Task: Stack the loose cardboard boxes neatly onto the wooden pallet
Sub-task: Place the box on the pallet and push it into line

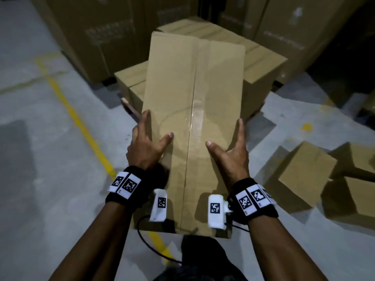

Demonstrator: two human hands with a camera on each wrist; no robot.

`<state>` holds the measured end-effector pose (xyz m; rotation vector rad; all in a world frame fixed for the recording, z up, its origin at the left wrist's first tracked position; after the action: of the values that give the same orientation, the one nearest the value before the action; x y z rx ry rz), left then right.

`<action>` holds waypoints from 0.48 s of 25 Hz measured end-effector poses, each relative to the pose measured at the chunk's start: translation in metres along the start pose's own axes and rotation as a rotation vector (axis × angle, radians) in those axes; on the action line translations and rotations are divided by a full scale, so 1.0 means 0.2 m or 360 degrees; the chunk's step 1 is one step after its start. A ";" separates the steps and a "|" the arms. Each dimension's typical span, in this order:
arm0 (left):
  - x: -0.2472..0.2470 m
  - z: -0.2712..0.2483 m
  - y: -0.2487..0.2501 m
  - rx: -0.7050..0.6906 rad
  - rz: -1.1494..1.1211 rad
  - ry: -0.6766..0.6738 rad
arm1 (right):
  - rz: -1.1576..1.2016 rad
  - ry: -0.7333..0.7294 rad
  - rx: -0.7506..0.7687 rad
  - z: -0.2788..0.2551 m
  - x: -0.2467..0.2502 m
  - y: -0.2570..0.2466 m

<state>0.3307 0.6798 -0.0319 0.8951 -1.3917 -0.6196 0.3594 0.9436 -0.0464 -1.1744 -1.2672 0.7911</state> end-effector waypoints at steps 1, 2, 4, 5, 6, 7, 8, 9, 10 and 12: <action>0.08 0.06 -0.06 0.0023 -0.0006 0.0039 | 0.0024 -0.0053 0.0041 0.06 -0.12 -0.04; 0.17 0.14 -0.12 0.0046 -0.0012 0.0084 | 0.0045 -0.0109 0.0070 0.14 -0.25 -0.08; 0.31 0.29 -0.23 0.0097 0.0002 0.0134 | 0.0100 -0.0190 0.0061 0.29 -0.49 -0.13; 0.37 0.40 -0.28 0.0122 0.0008 0.0165 | 0.0109 -0.0218 0.0045 0.39 -0.62 -0.15; 0.42 0.48 -0.32 0.0146 0.0007 0.0191 | 0.0096 -0.0239 0.0023 0.47 -0.72 -0.16; 0.47 0.60 -0.36 0.0160 0.0001 0.0226 | 0.0087 -0.0258 0.0009 0.58 -0.83 -0.18; 0.53 0.73 -0.40 0.0172 -0.0014 0.0254 | 0.0098 -0.0281 0.0004 0.70 -0.94 -0.21; 0.58 0.84 -0.43 0.0183 -0.0020 0.0271 | 0.0117 -0.0304 0.0009 0.80 -1.04 -0.24; 0.63 0.99 -0.45 0.0194 -0.0019 0.0288 | 0.0142 -0.0331 0.0009 0.93 -1.15 -0.27; 0.74 1.23 -0.47 0.0218 -0.0019 0.0313 | 0.0161 -0.0357 0.0007 1.14 -1.32 -0.37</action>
<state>0.1167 0.4657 -0.0389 1.0456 -1.2625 -0.4364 0.0789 0.7246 -0.0743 -1.1779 -1.3960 1.0226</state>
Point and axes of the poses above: each hand's wrist, its own z-axis towards the middle knuckle, its own x-axis out of the back of the hand, y = z × x, the point moved 7 cm from there along z, towards the middle knuckle, and after that the axes turned 8 degrees about -y, right-handed, at the moved point
